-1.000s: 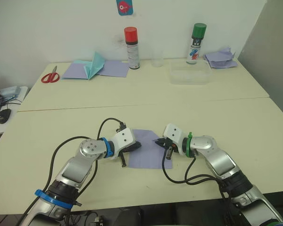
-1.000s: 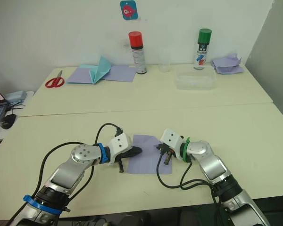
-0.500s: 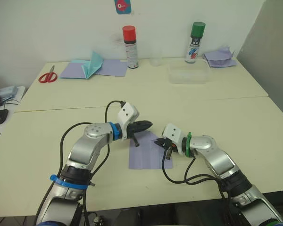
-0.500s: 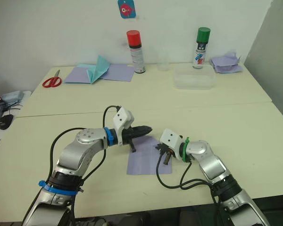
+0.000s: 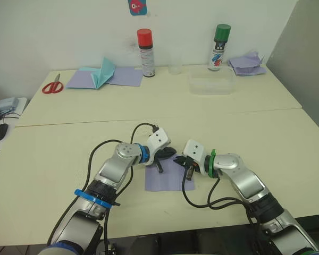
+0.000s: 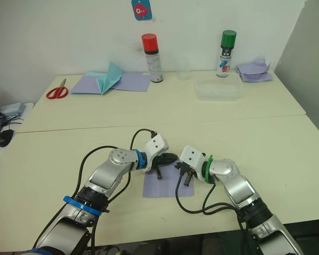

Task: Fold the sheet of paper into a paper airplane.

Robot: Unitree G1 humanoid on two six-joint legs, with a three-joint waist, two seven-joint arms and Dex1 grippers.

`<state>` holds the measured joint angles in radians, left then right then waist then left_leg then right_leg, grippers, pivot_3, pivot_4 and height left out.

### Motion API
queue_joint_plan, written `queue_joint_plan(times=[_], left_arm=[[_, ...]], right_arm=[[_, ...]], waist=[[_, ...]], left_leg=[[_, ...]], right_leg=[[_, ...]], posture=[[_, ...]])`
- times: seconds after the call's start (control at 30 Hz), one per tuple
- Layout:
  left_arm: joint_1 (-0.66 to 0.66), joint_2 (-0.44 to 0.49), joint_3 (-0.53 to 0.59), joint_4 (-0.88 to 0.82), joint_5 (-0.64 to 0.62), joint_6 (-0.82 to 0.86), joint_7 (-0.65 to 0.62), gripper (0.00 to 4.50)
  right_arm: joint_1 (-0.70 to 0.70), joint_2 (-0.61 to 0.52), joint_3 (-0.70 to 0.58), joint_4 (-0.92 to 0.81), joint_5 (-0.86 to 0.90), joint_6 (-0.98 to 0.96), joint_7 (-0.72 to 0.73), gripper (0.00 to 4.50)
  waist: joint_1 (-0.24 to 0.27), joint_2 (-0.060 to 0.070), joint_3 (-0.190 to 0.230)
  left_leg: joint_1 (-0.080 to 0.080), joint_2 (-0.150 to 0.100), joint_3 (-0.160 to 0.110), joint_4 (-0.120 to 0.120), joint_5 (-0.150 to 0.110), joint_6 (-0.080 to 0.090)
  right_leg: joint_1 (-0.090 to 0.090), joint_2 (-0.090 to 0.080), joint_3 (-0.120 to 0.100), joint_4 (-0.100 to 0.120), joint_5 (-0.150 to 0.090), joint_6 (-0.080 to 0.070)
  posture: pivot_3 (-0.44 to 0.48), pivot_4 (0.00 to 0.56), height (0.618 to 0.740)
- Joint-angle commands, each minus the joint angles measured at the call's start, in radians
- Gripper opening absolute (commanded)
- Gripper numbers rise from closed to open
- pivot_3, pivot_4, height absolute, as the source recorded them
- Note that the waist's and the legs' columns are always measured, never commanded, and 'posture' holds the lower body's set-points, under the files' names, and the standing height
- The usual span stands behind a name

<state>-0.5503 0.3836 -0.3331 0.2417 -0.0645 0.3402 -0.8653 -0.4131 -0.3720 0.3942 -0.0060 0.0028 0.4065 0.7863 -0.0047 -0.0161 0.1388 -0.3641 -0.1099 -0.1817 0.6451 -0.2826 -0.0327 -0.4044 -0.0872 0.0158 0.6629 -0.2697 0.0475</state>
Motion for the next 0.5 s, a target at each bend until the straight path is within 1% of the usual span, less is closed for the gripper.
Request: queue_joint_plan(times=[0.03,0.07,0.1,0.13,0.2,0.4,0.5], left_arm=[[-0.009,0.006,-0.016,0.029,0.04,-0.033,-0.002,0.0],[-0.01,0.003,-0.017,0.037,0.043,-0.039,-0.002,0.0],[-0.011,0.0,-0.018,0.044,0.046,-0.045,-0.002,0.0],[-0.013,-0.005,-0.019,0.049,0.048,-0.047,-0.003,0.0],[-0.017,-0.012,-0.025,0.059,0.052,-0.052,-0.006,0.0],[-0.024,-0.013,-0.033,0.09,0.073,-0.075,-0.011,0.0],[-0.022,-0.009,-0.034,0.096,0.079,-0.082,-0.018,0.0]], right_arm=[[0.008,-0.004,-0.006,-0.013,0.003,0.027,0.003,0.4],[0.006,-0.007,-0.006,-0.016,0.005,0.031,0.008,0.54],[0.004,-0.012,-0.01,-0.019,0.005,0.03,0.012,0.83],[0.003,-0.02,-0.015,-0.028,0.011,0.033,0.021,1.28],[0.003,-0.038,-0.03,-0.066,0.046,0.058,0.06,1.87],[0.004,-0.107,-0.066,-0.19,0.16,0.18,0.157,1.87],[-0.013,-0.07,-0.117,-0.162,0.18,0.207,0.093,1.87]], waist=[[0.0,0.0,0.0],[0.0,0.0,0.0],[0.0,0.0,0.0],[0.0,0.0,0.0],[0.0,0.0,0.0],[0.001,0.0,0.0],[0.002,0.0,0.0]], left_leg=[[0.0,0.0,0.0,0.0,0.0,0.0],[0.0,0.0,0.0,0.0,0.0,0.0],[0.0,0.0,0.0,0.0,0.0,0.0],[0.0,0.0,0.0,0.0,0.0,0.0],[0.0,0.0,0.0,0.0,0.0,0.0],[0.0,0.0,0.0,0.0,0.0,0.0],[0.0,0.0,0.0,0.0,0.0,0.0]], right_leg=[[0.0,0.0,0.0,0.0,0.0,0.0],[0.0,0.0,0.0,0.0,0.0,0.0],[0.0,0.0,0.0,0.0,0.0,0.0],[0.0,0.0,0.0,0.0,0.0,0.0],[0.0,0.0,0.0,0.0,0.0,0.0],[0.0,0.0,0.0,0.0,0.0,0.0],[0.0,0.0,0.0,0.0,0.0,0.0]], posture=[[0.0,0.15,0.74],[0.0,0.15,0.74],[0.0,0.15,0.74],[0.0,0.15,0.74],[0.0,0.15,0.74],[0.0,0.15,0.74],[0.0,0.15,0.74]])
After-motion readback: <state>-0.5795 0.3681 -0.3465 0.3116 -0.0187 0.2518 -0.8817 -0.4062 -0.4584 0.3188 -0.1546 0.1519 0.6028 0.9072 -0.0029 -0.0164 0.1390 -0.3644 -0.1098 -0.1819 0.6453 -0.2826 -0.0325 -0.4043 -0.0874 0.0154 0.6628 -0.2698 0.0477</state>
